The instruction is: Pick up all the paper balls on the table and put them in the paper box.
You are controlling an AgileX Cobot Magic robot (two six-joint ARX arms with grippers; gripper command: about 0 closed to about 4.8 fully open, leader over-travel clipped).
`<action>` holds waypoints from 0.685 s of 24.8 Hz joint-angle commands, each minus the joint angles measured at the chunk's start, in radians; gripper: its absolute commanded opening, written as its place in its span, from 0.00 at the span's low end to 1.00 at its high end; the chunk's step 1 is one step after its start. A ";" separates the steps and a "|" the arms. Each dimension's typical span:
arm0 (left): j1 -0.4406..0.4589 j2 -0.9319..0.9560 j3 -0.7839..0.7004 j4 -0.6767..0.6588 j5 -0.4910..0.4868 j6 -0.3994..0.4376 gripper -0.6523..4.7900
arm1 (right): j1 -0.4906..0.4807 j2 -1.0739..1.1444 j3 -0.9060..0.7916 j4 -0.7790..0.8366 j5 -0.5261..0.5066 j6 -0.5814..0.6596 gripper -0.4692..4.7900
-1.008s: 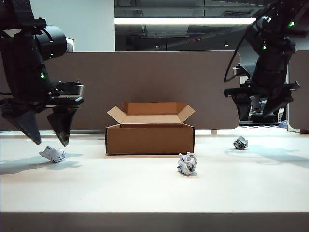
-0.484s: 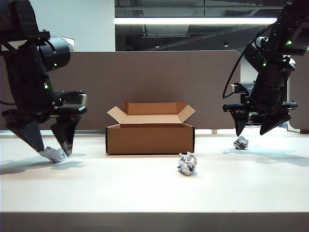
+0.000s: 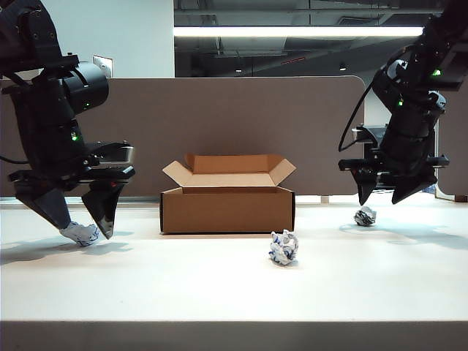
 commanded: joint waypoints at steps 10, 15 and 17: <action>0.001 -0.004 0.005 0.016 0.007 -0.004 0.73 | -0.010 0.070 0.078 -0.008 -0.076 0.020 0.71; 0.001 -0.004 0.005 0.016 0.007 -0.004 0.73 | -0.010 0.074 0.078 -0.010 -0.089 0.020 0.70; 0.001 -0.004 0.005 0.016 0.008 -0.004 0.73 | -0.010 0.079 0.078 -0.008 -0.102 0.021 0.70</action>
